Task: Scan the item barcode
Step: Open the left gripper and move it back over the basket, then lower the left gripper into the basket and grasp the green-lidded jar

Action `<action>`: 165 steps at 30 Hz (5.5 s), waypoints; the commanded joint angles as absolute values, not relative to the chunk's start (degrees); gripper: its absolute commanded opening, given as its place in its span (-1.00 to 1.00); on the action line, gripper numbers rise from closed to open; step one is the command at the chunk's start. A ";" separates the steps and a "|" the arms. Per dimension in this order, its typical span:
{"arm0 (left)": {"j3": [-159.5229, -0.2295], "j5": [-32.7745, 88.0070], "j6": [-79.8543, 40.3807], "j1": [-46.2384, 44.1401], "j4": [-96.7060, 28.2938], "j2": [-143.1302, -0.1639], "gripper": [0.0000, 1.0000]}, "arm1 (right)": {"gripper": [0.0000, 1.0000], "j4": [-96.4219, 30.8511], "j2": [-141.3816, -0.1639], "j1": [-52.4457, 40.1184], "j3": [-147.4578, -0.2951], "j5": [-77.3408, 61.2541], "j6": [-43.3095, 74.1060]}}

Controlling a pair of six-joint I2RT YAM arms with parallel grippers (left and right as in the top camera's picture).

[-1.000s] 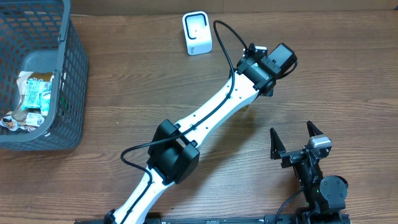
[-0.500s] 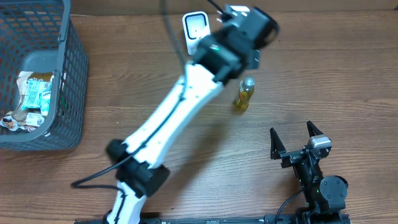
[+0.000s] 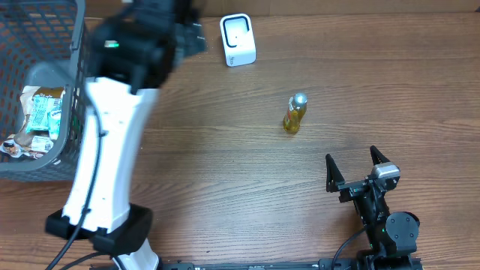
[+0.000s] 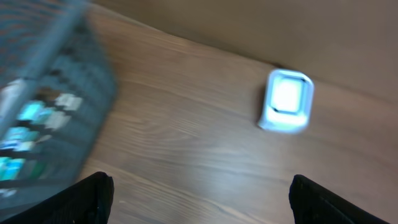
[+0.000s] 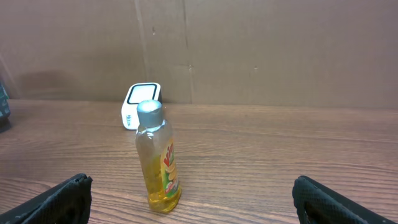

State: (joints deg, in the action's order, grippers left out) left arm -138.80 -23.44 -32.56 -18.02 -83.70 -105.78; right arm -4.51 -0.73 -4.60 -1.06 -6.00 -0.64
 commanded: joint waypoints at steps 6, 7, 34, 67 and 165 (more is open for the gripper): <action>-139.98 -24.47 -31.68 -3.33 -83.68 -103.39 0.87 | 1.00 -4.27 -0.16 -4.47 -0.45 -5.91 -0.93; -139.98 -24.47 -31.68 -1.15 -83.72 -103.39 0.87 | 1.00 -4.27 -0.16 -4.47 -0.45 -5.91 -0.91; -138.74 -2.70 -15.77 26.85 -95.98 -117.45 0.99 | 1.00 -4.27 -0.16 -4.47 -0.45 -5.91 -0.93; -132.35 -1.48 -15.66 29.36 -96.82 -116.09 0.94 | 1.00 -4.27 -0.16 -4.47 -0.45 -5.91 -0.91; -85.93 5.54 -5.10 32.56 -51.44 -109.45 0.94 | 1.00 -4.27 -0.16 -4.47 -0.45 -5.91 -0.91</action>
State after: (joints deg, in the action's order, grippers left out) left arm -87.18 5.34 -5.56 33.76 -52.14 -109.54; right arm -4.51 -0.73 -4.58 -1.06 -5.98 -0.67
